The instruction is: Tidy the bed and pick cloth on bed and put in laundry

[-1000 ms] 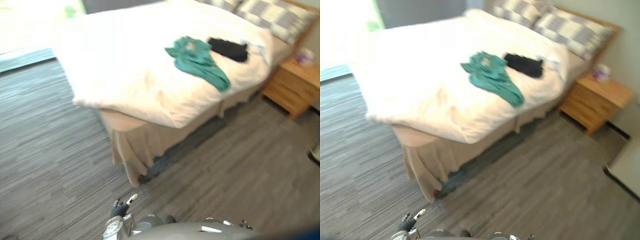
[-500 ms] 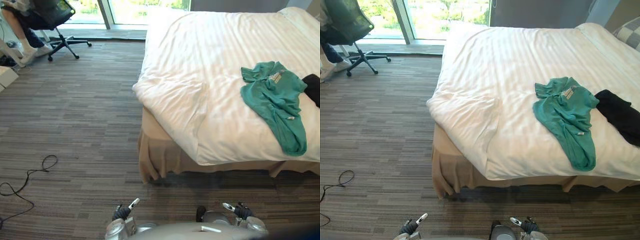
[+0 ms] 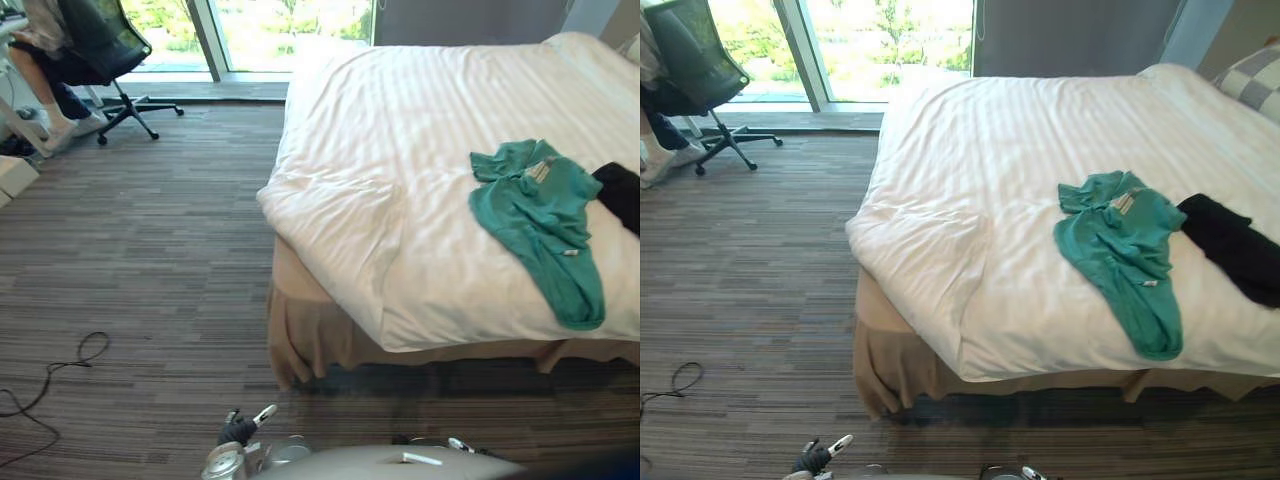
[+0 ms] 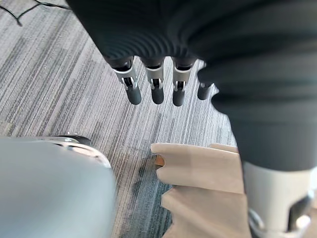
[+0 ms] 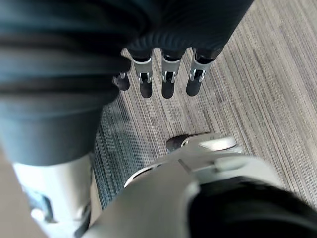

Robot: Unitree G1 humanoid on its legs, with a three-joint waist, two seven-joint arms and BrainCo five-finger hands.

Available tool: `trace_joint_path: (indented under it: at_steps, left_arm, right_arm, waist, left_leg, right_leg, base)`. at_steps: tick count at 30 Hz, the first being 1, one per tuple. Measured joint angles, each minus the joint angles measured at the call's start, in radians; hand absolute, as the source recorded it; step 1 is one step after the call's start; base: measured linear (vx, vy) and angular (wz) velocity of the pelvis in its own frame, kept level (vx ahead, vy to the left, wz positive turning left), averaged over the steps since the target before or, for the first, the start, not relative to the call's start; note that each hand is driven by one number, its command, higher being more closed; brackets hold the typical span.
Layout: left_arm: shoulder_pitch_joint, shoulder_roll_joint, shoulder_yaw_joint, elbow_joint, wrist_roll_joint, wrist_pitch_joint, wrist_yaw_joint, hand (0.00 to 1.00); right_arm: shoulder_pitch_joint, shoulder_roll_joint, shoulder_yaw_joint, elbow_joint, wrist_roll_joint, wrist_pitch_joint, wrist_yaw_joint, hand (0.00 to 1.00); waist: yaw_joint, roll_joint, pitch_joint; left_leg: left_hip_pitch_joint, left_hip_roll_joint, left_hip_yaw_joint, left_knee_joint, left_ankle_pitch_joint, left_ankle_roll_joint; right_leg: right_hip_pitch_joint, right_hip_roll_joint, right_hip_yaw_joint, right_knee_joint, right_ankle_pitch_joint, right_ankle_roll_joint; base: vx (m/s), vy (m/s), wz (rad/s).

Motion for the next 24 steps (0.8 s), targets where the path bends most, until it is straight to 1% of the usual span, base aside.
trace_joint_path:
  at_steps: [1, 2, 4, 6, 8, 10, 13, 16, 17, 19, 20, 21, 22, 23, 24]
  left_arm:
    - [-0.006, 0.0, 0.001, 0.001, 0.0, -0.009, -0.011, 0.0]
    - [-0.007, 0.008, 0.001, 0.001, -0.001, -0.017, -0.017, 0.0]
    - [-0.004, 0.02, -0.002, 0.004, -0.001, -0.018, -0.028, 0.0]
    - [0.002, 0.031, -0.036, 0.009, -0.001, -0.017, -0.033, 0.0]
    - [-0.003, 0.034, -0.044, 0.024, 0.001, -0.011, -0.036, 0.0]
    - [-0.001, 0.035, -0.061, 0.026, 0.001, 0.011, -0.035, 0.0]
    - [0.0, 0.035, -0.063, 0.032, -0.018, 0.038, -0.024, 0.0]
    - [0.0, 0.034, -0.058, 0.061, -0.18, 0.055, 0.038, 0.0]
    - [0.0, 0.027, -0.05, 0.07, -0.269, 0.055, 0.076, 0.0]
    - [0.002, 0.012, 0.003, 0.07, -0.367, 0.048, 0.116, 0.0]
    - [0.002, 0.007, 0.045, 0.07, -0.426, 0.028, 0.135, 0.0]
    - [0.0, 0.007, 0.064, 0.069, -0.457, 0.013, 0.145, 0.0]
    - [-0.002, 0.009, 0.106, 0.068, -0.502, -0.013, 0.16, 0.0]
    - [-0.005, 0.012, 0.152, 0.06, -0.552, -0.04, 0.168, 0.0]
    - [-0.008, 0.015, 0.169, 0.058, -0.578, -0.057, 0.168, 0.0]
  right_arm:
    - [0.0, 0.003, 0.0, 0.002, 0.001, 0.0, 0.004, 0.0]
    - [-0.003, 0.006, 0.004, 0.007, 0.002, 0.0, 0.005, 0.0]
    - [-0.007, 0.007, 0.011, 0.011, 0.002, 0.001, 0.005, 0.0]
    - [-0.008, 0.007, 0.013, 0.01, 0.003, 0.0, 0.005, 0.0]
    - [-0.008, 0.008, 0.013, 0.01, 0.013, -0.002, 0.006, 0.0]
    - [-0.007, 0.003, 0.012, 0.012, 0.02, -0.009, 0.007, 0.0]
    - [-0.005, -0.003, 0.012, 0.012, 0.021, -0.014, 0.006, 0.0]
    - [-0.004, -0.001, 0.01, 0.012, 0.027, -0.015, 0.005, 0.0]
    - [-0.002, -0.002, 0.009, 0.012, 0.044, -0.013, 0.004, 0.0]
    - [0.001, 0.0, -0.005, 0.016, 0.059, -0.007, 0.004, 0.0]
    - [0.003, 0.002, -0.015, 0.02, 0.059, 0.001, 0.005, 0.0]
    - [0.002, 0.002, -0.022, 0.022, 0.059, 0.005, 0.005, 0.0]
    - [0.001, 0.002, -0.033, 0.026, 0.058, 0.011, 0.006, 0.0]
    - [0.001, 0.003, -0.048, 0.031, 0.058, 0.016, 0.008, 0.0]
    - [0.001, 0.002, -0.054, 0.035, 0.058, 0.02, 0.01, 0.0]
  waist:
    - [0.003, -0.011, 0.005]
    - [0.021, -0.022, 0.011]
    - [0.027, -0.036, 0.014]
    - [0.024, -0.034, 0.013]
    - [0.021, -0.029, 0.011]
    - [0.013, -0.018, 0.004]
    - [0.017, -0.009, 0.001]
    - [0.008, -0.007, 0.0]
    - [0.006, -0.007, -0.001]
    - [0.006, -0.006, -0.003]
    - [0.006, -0.007, -0.006]
    - [0.007, -0.007, -0.008]
    - [0.008, -0.006, -0.014]
    - [0.009, -0.005, -0.016]
    - [0.009, -0.004, -0.018]
  left_leg:
    - [-0.001, -0.014, -0.022, -0.01, 0.0, 0.001]
    - [0.0, -0.024, -0.024, -0.002, 0.001, 0.003]
    - [0.0, -0.036, -0.021, 0.008, 0.006, 0.01]
    - [0.004, -0.044, -0.016, 0.005, 0.007, 0.012]
    - [0.007, -0.046, -0.015, -0.003, 0.009, 0.015]
    - [0.022, -0.046, -0.015, -0.041, 0.009, 0.018]
    - [0.039, -0.047, 0.013, -0.072, 0.008, 0.022]
    - [0.055, -0.05, 0.023, -0.083, 0.007, 0.021]
    - [0.062, -0.049, 0.025, -0.084, 0.007, 0.021]
    - [0.073, -0.048, 0.021, -0.088, 0.01, 0.022]
    - [0.073, -0.047, 0.014, -0.092, 0.012, 0.022]
    - [0.073, -0.047, 0.012, -0.095, 0.015, 0.022]
    - [0.071, -0.046, 0.005, -0.102, 0.021, 0.021]
    - [0.068, -0.046, -0.011, -0.107, 0.024, 0.02]
    - [0.065, -0.045, -0.019, -0.111, 0.027, 0.021]
  right_leg:
    - [0.004, -0.005, 0.01, -0.028, 0.018, 0.004]
    - [0.015, -0.011, 0.028, -0.056, 0.037, 0.005]
    - [0.018, -0.022, 0.049, -0.067, 0.046, 0.008]
    - [0.017, -0.028, 0.067, -0.067, 0.052, 0.007]
    - [0.013, -0.028, 0.074, -0.068, 0.058, 0.007]
    - [0.002, -0.023, 0.084, -0.07, 0.066, 0.009]
    - [-0.015, -0.017, 0.114, -0.075, 0.082, 0.009]
    - [-0.019, -0.017, 0.122, -0.076, 0.087, 0.011]
    - [-0.017, -0.017, 0.117, -0.076, 0.087, 0.011]
    - [-0.01, -0.019, 0.099, -0.076, 0.086, 0.01]
    - [-0.008, -0.019, 0.084, -0.076, 0.086, 0.01]
    - [-0.009, -0.019, 0.075, -0.076, 0.085, 0.009]
    - [-0.011, -0.02, 0.059, -0.077, 0.08, 0.008]
    - [-0.008, -0.023, 0.034, -0.076, 0.073, 0.01]
    - [-0.007, -0.024, 0.019, -0.076, 0.07, 0.01]
  base:
    - [0.02, 0.106, -0.1]
    - [-0.01, 0.102, -0.21]
    - [-0.03, 0.059, -0.26]
    - [-0.06, 0.032, -0.24]
    - [-0.07, 0.007, -0.11]
    - [-0.08, -0.019, -0.11]
    - [-0.11, -0.009, -0.36]
    - [-0.06, -0.011, -0.22]
    - [-0.03, -0.011, -0.08]
    - [0.01, -0.013, 0.07]
    - [0.01, -0.02, 0.16]
    - [0.02, -0.039, 0.19]
    - [0.03, -0.037, 0.25]
    - [0.04, -0.045, 0.31]
    - [0.05, -0.039, 0.38]
